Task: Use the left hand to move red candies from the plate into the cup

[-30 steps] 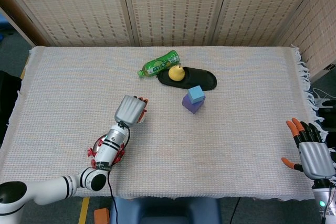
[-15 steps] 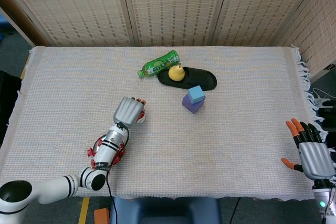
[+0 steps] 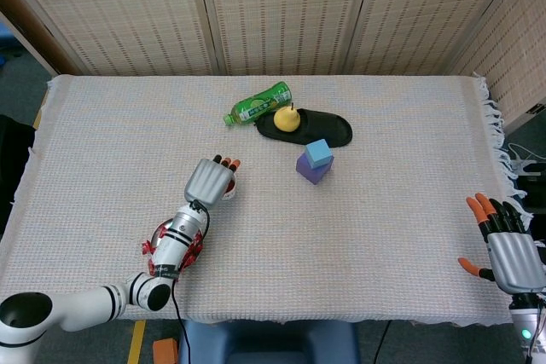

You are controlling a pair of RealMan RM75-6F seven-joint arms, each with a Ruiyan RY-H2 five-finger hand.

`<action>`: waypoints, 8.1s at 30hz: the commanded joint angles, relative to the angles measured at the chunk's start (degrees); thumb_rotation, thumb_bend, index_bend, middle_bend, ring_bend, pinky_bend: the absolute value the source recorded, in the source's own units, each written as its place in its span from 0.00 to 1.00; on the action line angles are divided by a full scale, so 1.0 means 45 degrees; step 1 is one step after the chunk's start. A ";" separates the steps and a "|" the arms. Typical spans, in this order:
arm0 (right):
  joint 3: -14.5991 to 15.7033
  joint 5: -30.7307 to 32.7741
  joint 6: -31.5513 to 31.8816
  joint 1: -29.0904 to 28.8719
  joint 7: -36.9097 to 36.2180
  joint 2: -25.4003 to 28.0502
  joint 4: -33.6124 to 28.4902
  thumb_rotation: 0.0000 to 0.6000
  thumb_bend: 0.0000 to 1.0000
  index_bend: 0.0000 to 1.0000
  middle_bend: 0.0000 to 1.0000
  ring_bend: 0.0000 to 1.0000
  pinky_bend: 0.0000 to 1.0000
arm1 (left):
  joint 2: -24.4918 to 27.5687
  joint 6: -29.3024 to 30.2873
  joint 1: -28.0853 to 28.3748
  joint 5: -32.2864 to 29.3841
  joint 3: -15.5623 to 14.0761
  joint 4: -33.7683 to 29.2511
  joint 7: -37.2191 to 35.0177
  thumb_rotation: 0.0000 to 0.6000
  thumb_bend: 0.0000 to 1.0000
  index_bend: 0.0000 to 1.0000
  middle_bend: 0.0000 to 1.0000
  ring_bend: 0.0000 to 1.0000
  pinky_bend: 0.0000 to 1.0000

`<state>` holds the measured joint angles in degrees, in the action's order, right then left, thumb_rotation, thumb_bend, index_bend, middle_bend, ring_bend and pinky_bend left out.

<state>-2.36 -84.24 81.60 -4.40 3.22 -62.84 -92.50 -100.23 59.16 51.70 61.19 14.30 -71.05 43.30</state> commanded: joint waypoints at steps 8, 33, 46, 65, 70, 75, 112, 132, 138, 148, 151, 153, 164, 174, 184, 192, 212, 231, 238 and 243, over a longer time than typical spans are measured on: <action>0.0024 -0.0103 0.0085 0.0036 -0.0069 0.0030 -0.0034 1.00 0.00 0.00 0.00 0.00 0.00 | 0.0669 0.0755 -0.0476 0.0487 -0.0537 -0.1636 0.0009 1.00 0.41 0.24 0.34 0.35 0.71; 0.0592 -0.1473 0.0486 0.0168 -0.0025 0.0053 -0.0203 1.00 0.00 0.00 0.00 0.00 0.00 | 0.3222 0.4101 -0.5870 0.3898 -0.5363 -0.4817 -0.1089 1.00 0.37 0.05 0.14 0.22 0.70; 0.0625 -0.1554 0.0400 0.0102 0.0052 0.0017 -0.0198 1.00 0.00 0.00 0.00 0.00 0.00 | 0.2174 0.3258 -0.5869 0.3956 -0.4722 -0.4565 -0.0071 1.00 0.35 0.05 0.13 0.18 0.65; 0.0583 -0.1486 0.0508 0.0151 -0.0153 0.0092 -0.0153 1.00 0.00 0.00 0.00 0.00 0.00 | 0.0816 0.2418 -0.5575 0.2989 -0.3317 -0.2669 0.0982 1.00 0.35 0.14 0.15 0.18 0.65; 0.0582 -0.1496 0.0535 0.0162 -0.0146 0.0089 -0.0157 1.00 0.00 0.00 0.00 0.00 0.00 | 0.0915 0.2270 -0.5579 0.2813 -0.3268 -0.2718 0.1177 1.00 0.35 0.16 0.16 0.18 0.68; 0.0582 -0.1485 0.0529 0.0164 -0.0127 0.0081 -0.0158 1.00 0.00 0.00 0.00 0.00 0.00 | 0.0942 0.2200 -0.5667 0.2686 -0.3332 -0.2631 0.1282 1.00 0.35 0.23 0.21 0.22 0.70; 0.0643 -0.1546 0.0503 0.0176 0.0005 0.0060 -0.0192 1.00 0.00 0.00 0.00 0.00 0.00 | 0.0348 0.3232 -0.6245 0.4648 -0.3735 -0.0477 0.0576 1.00 0.46 0.64 0.62 0.59 0.96; 0.0637 -0.1510 0.0402 0.0128 0.0069 0.0048 -0.0217 1.00 0.00 0.00 0.00 0.00 0.00 | 0.2228 0.2802 -0.6151 0.4200 -0.2825 -0.3278 -0.0415 1.00 0.48 0.67 0.65 0.60 0.98; 0.0625 -0.1451 0.0343 0.0108 0.0108 0.0034 -0.0217 1.00 0.00 0.00 0.00 0.00 0.00 | 0.3095 0.2433 -0.5710 0.3842 -0.2116 -0.4863 -0.0636 1.00 0.48 0.67 0.65 0.61 0.98; 0.0504 -0.1183 0.0329 0.0118 0.0000 0.0067 -0.0210 1.00 0.00 0.00 0.00 0.00 0.00 | 0.3654 0.1386 -0.4254 0.2593 -0.0555 -0.6099 -0.0166 1.00 0.48 0.67 0.65 0.60 0.98; 0.0449 -0.1075 0.0328 0.0121 -0.0043 0.0078 -0.0197 1.00 0.00 0.00 0.00 0.00 0.00 | 0.3357 0.1132 -0.3768 0.2529 -0.0335 -0.5813 -0.0043 1.00 0.48 0.67 0.65 0.60 0.98; 0.0405 -0.1006 0.0363 0.0136 -0.0072 0.0085 -0.0188 1.00 0.00 0.00 0.00 0.00 0.00 | 0.3107 0.0801 -0.3338 0.2304 -0.0116 -0.5499 -0.0021 1.00 0.48 0.67 0.65 0.61 0.98; 0.0138 -0.0432 0.0381 0.0199 -0.0242 0.0142 -0.0105 1.00 0.00 0.00 0.00 0.00 0.00 | 0.1755 -0.0678 -0.1276 0.0944 0.0856 -0.2655 -0.0420 1.00 0.48 0.67 0.65 0.61 0.98; 0.0002 -0.0089 0.0273 0.0201 -0.0368 0.0180 -0.0067 1.00 0.00 0.00 0.00 0.00 0.00 | 0.0749 -0.1122 -0.0248 0.0764 0.0695 0.0220 -0.1163 1.00 0.48 0.67 0.65 0.60 0.98; -0.0056 -0.0047 0.0326 0.0221 -0.0351 0.0159 -0.0079 1.00 0.00 0.00 0.00 0.00 0.00 | -0.0192 -0.0399 -0.0060 0.1594 -0.0146 0.1745 -0.1020 1.00 0.48 0.62 0.62 0.60 0.97; 0.0005 -0.0247 0.0434 0.0273 -0.0593 0.0189 -0.0010 1.00 0.00 0.00 0.00 0.00 0.00 | -0.0257 -0.0149 -0.0124 0.1921 -0.0542 0.2007 -0.0886 1.00 0.48 0.54 0.60 0.58 0.95; 0.0063 -0.0456 0.0553 0.0321 -0.0687 0.0239 -0.0034 1.00 0.00 0.00 0.00 0.00 0.00 | -0.0088 -0.0087 -0.0121 0.1530 -0.0697 0.1050 0.0575 1.00 0.48 0.31 0.48 0.43 0.69; 0.0201 -0.0793 0.0533 0.0294 -0.0737 0.0262 -0.0056 1.00 0.00 0.00 0.00 0.00 0.00 | 0.1871 0.1670 -0.1121 0.1952 -0.0894 -0.2987 0.0585 1.00 0.46 0.20 0.30 0.33 0.65; 0.0382 -0.1274 0.0849 0.0410 -0.0848 0.0317 -0.0097 1.00 0.00 0.00 0.00 0.00 0.00 | 0.3847 0.4336 -0.3729 0.3891 -0.3257 -0.6024 -0.0165 1.00 0.44 0.20 0.29 0.37 0.72; 0.0528 -0.1633 0.0940 0.0422 -0.0842 0.0318 -0.0122 1.00 0.00 0.00 0.00 0.00 0.00 | 0.4472 0.5758 -0.5587 0.4839 -0.4931 -0.6336 -0.0927 1.00 0.44 0.24 0.40 0.67 0.92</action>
<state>-0.15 -91.33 85.73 -2.51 -0.60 -61.41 -93.00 -82.69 81.17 30.95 79.70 -3.69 -97.65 41.60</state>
